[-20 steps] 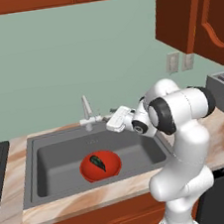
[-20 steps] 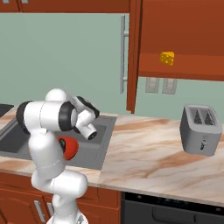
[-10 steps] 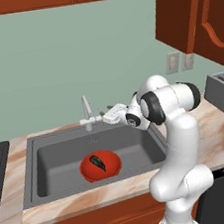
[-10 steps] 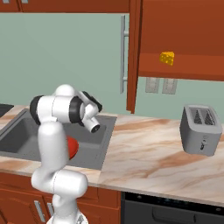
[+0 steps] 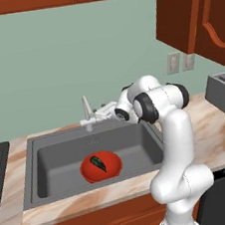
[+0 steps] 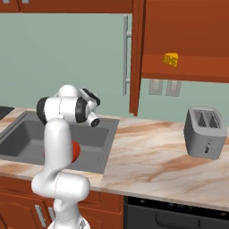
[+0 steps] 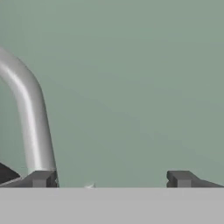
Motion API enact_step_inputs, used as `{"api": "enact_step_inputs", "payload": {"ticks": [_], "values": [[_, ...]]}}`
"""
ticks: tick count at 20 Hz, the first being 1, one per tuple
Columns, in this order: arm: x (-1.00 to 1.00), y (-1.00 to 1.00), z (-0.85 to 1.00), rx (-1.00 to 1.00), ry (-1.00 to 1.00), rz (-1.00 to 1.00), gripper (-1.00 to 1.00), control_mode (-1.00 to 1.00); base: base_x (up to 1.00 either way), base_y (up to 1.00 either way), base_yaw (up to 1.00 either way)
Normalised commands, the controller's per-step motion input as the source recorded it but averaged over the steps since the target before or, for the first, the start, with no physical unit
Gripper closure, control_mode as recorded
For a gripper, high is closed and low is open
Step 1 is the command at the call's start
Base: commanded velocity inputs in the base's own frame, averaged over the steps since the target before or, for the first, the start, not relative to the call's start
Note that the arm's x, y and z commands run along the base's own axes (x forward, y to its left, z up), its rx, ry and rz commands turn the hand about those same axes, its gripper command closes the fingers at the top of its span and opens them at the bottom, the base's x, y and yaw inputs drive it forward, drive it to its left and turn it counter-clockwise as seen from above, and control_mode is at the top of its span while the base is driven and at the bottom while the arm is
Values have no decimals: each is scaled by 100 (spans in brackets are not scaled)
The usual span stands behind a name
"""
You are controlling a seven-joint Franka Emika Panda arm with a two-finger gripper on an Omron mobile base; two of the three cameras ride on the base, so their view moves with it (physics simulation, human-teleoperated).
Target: Pick the eggplant from the cabinet and place it in the bowl. Then pick the bowl and place it in the sink. Then turn on the sink facuet.
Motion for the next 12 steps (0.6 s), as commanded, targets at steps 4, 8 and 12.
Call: {"api": "enact_step_inputs", "payload": {"ticks": [4,8,12], "values": [[37,0,-22,0,2,-4,-100,-100,0,0,0],[36,0,-35,0,3,-3,-100,-100,0,0,0],[24,0,-27,0,0,-2,-100,-100,0,0,0]]}}
